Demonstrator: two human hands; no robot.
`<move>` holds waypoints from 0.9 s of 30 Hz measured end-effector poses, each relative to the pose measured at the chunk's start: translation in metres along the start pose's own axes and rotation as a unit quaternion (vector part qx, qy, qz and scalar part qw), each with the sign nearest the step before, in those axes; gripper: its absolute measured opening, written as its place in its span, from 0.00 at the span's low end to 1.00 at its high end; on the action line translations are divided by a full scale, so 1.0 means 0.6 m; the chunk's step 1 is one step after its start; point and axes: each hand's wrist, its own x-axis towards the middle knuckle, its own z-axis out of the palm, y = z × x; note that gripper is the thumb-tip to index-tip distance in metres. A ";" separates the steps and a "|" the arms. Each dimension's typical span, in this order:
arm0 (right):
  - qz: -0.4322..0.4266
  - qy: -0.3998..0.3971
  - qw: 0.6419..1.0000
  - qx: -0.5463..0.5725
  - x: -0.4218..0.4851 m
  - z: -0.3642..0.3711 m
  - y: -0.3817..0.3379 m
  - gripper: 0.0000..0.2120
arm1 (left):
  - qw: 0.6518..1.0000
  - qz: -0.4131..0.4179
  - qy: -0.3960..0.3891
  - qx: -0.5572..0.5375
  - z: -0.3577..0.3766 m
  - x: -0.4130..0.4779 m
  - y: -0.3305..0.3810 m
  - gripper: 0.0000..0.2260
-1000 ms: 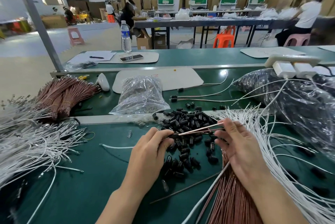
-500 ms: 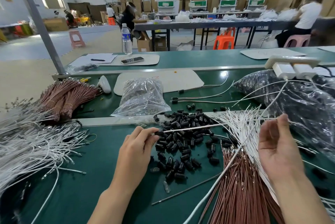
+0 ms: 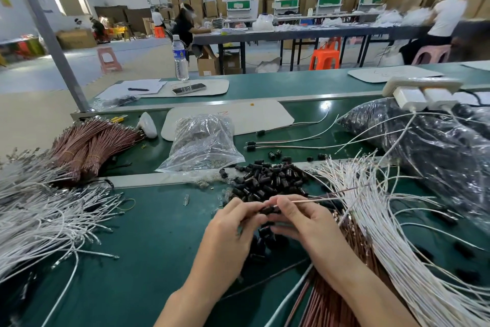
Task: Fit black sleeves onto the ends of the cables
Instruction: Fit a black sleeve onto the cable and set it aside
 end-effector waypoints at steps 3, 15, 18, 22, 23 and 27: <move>-0.025 0.062 0.997 0.025 0.007 -0.006 0.000 0.12 | 1.000 -0.007 0.020 -0.016 -0.003 0.000 -0.002 0.09; 0.007 0.069 0.994 0.085 0.006 -0.011 -0.004 0.12 | 0.998 -0.006 0.041 -0.036 -0.006 0.001 -0.005 0.04; 0.008 0.063 0.995 0.074 0.005 -0.009 -0.007 0.12 | 0.999 -0.002 0.038 -0.033 -0.004 0.001 -0.005 0.06; 0.007 0.077 0.993 0.094 0.005 -0.012 -0.010 0.12 | 0.998 -0.002 0.041 -0.036 -0.007 0.000 -0.006 0.06; 0.008 0.078 0.992 0.098 0.006 -0.012 -0.010 0.12 | 0.998 -0.003 0.040 -0.037 -0.007 0.001 -0.006 0.05; 0.006 0.073 0.993 0.092 0.005 -0.011 -0.010 0.13 | 0.999 -0.003 0.035 -0.035 -0.005 0.001 -0.008 0.05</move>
